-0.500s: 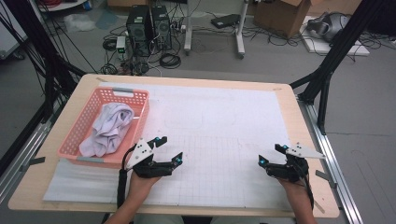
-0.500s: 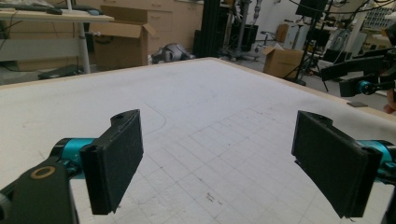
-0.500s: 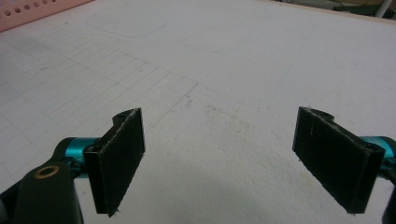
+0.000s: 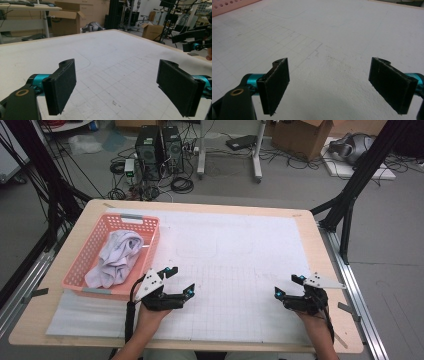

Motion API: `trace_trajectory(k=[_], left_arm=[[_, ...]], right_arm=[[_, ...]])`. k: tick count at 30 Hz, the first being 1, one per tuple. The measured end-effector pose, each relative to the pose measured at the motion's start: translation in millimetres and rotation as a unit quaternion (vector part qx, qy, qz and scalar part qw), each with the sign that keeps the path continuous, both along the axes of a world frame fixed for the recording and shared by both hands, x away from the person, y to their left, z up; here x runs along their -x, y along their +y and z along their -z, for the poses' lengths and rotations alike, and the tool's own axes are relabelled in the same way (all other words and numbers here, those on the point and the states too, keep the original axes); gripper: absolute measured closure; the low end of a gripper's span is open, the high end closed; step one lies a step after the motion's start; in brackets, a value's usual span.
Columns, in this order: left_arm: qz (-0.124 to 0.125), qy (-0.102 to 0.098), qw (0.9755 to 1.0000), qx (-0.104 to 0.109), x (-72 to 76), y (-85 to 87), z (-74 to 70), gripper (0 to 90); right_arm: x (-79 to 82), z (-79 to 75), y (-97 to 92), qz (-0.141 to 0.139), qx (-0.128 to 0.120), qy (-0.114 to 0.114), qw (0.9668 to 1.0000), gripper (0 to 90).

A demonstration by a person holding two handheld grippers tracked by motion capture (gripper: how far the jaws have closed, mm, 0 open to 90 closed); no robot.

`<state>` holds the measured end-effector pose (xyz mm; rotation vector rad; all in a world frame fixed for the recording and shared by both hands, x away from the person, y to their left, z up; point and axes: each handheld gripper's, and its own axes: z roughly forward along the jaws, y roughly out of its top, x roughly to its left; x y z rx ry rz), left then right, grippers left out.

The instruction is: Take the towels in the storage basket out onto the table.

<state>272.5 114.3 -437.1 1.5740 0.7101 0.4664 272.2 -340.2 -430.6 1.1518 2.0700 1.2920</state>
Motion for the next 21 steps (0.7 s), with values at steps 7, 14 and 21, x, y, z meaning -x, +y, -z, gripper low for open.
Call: trace_trajectory(k=[7, 14, 21], left_arm=[[0.002, -0.002, 1.0000, -0.001, 4.2, -0.7, -2.9, 16.9], [0.007, 0.001, 1.0000, 0.003, 7.0, -1.5, -8.5, 17.1], [0.008, -0.010, 0.9999, 0.001, 8.4, 0.1, -22.8, 17.1]], right_arm=[[4.9, -2.7, -4.8, 0.010, -0.004, 0.000, 0.9999, 15.7], [3.5, -1.8, -2.8, 0.003, -0.001, 0.000, 1.0000, 15.7], [2.1, -1.7, -1.9, 0.003, -0.003, 0.003, 1.0000, 15.7]])
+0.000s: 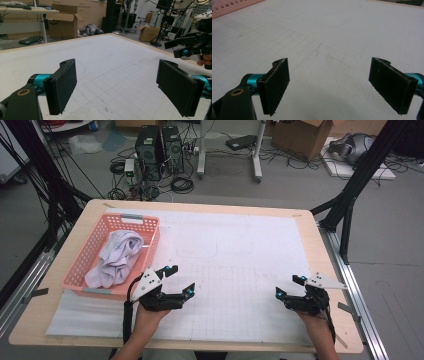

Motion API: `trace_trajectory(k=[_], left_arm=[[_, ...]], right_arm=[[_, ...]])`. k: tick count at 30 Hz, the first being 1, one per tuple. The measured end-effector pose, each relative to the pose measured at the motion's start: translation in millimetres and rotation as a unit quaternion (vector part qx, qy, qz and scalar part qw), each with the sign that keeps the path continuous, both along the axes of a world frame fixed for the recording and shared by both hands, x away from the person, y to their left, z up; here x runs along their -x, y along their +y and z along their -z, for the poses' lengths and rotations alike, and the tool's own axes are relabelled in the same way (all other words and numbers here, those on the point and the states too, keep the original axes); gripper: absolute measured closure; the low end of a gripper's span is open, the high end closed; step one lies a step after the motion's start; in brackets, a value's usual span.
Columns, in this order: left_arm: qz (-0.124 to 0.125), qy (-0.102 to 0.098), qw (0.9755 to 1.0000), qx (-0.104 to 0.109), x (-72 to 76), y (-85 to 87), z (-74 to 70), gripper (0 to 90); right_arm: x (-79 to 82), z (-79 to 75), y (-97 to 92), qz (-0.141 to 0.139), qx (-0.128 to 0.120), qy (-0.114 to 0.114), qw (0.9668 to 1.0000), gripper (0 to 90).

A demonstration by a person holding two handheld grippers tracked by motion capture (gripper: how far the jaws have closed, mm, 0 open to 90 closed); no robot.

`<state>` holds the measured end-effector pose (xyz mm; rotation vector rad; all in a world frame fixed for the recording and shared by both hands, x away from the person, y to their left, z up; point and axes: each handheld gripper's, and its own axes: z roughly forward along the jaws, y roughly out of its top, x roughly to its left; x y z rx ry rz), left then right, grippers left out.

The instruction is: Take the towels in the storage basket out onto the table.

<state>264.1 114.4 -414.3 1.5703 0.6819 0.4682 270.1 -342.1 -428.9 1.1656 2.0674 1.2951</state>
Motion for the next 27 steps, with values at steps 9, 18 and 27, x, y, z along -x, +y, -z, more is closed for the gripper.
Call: trace_trajectory(k=[9, 18, 27], left_arm=[[-0.012, -0.007, 0.9996, 0.024, -1.5, 12.0, -21.3, 16.9], [-0.030, -0.020, 0.9987, 0.036, -10.8, 38.6, -54.8, 16.8], [-0.065, -0.026, 0.9976, -0.004, -22.3, 72.6, -77.4, 16.8]], right_arm=[[-0.3, 0.1, -1.3, 0.000, 0.001, 0.000, 1.0000, 15.7], [0.0, 0.3, -0.9, -0.001, 0.001, 0.004, 1.0000, 15.7], [-0.1, 0.6, -1.8, -0.001, 0.002, 0.002, 1.0000, 15.7]])
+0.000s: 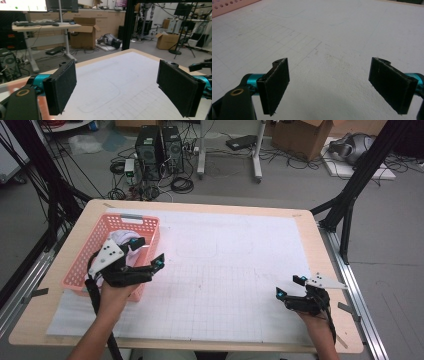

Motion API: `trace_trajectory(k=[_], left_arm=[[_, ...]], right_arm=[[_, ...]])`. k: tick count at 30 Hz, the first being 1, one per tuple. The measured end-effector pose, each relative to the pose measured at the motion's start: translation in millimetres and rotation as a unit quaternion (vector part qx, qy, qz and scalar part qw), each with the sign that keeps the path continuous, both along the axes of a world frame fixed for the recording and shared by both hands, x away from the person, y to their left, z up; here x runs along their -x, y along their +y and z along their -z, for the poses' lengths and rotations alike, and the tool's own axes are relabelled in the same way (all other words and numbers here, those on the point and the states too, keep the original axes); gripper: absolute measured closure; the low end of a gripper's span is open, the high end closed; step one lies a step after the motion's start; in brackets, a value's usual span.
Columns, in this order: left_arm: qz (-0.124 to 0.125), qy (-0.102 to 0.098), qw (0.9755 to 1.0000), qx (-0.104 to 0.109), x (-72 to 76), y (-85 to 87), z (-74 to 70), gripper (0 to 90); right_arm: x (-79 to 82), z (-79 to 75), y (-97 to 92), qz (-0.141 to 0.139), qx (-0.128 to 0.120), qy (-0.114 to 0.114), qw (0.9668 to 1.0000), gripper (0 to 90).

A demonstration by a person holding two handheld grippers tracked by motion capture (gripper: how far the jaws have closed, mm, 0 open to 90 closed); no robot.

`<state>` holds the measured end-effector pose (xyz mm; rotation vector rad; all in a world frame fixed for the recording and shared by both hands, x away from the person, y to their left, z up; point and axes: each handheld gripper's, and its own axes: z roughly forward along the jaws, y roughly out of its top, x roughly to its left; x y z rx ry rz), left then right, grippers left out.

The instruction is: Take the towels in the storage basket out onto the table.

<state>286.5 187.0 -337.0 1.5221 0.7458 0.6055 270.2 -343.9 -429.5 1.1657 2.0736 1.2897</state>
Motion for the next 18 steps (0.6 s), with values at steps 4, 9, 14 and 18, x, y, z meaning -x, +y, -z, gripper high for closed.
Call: trace_trajectory(k=[4, 9, 14, 18], left_arm=[[-0.018, 0.004, 0.9998, -0.009, -7.0, 19.8, -9.3, 17.5], [-0.040, 0.016, 0.9988, -0.021, -19.1, 43.3, -15.3, 16.4], [-0.070, 0.042, 0.9956, -0.045, -33.6, 62.1, -13.1, 16.4], [-0.090, 0.088, 0.9896, -0.071, -49.9, 75.1, -4.5, 16.4]], right_arm=[[0.0, 0.5, 0.0, 0.001, -0.001, 0.005, 1.0000, 15.7], [-0.3, 0.9, -0.3, 0.002, 0.000, 0.006, 1.0000, 15.7], [-0.4, 1.1, 0.8, 0.000, 0.001, 0.008, 1.0000, 15.7], [-0.8, 1.5, 1.5, 0.000, 0.003, 0.007, 1.0000, 15.7]])
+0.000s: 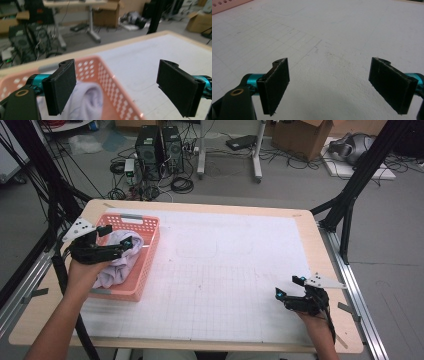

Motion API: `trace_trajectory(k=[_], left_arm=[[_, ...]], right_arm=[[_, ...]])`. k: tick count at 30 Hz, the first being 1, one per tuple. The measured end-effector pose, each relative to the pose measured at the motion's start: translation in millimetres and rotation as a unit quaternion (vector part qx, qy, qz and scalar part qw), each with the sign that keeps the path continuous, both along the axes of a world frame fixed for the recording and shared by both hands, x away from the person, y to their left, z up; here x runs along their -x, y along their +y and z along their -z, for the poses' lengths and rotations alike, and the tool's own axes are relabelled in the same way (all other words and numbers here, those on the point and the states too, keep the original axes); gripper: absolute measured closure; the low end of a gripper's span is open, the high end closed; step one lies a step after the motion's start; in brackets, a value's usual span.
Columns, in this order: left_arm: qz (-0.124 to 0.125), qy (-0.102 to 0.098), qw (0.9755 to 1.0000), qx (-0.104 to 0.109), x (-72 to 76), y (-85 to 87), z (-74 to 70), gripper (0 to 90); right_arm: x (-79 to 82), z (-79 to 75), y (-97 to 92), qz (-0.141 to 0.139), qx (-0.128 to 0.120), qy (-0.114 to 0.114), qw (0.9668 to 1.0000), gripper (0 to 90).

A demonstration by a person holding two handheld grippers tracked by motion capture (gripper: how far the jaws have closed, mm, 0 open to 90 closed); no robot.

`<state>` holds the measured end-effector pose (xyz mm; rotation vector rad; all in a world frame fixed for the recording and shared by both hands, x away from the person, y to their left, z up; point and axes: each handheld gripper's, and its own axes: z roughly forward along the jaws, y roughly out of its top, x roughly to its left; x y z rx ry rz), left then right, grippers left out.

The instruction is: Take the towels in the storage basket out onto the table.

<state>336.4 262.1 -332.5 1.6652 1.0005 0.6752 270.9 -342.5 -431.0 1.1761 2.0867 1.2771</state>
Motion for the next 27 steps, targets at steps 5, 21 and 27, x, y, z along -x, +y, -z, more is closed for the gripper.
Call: trace_trajectory(k=[5, 21, 27], left_arm=[[-0.025, 0.052, 0.9976, -0.038, -16.4, 7.7, 16.6, 16.5], [-0.066, 0.214, 0.9664, -0.125, -53.3, 16.0, 68.0, 12.4], [-0.074, 0.261, 0.9515, -0.144, -62.0, 9.5, 85.3, 1.7]], right_arm=[[-0.5, 0.4, 0.2, -0.002, 0.002, 0.000, 1.0000, 15.7], [-2.5, 3.3, 0.3, -0.003, 0.004, 0.007, 1.0000, 15.7], [-4.7, 4.8, 1.6, -0.005, 0.007, 0.011, 0.9999, 15.7]])
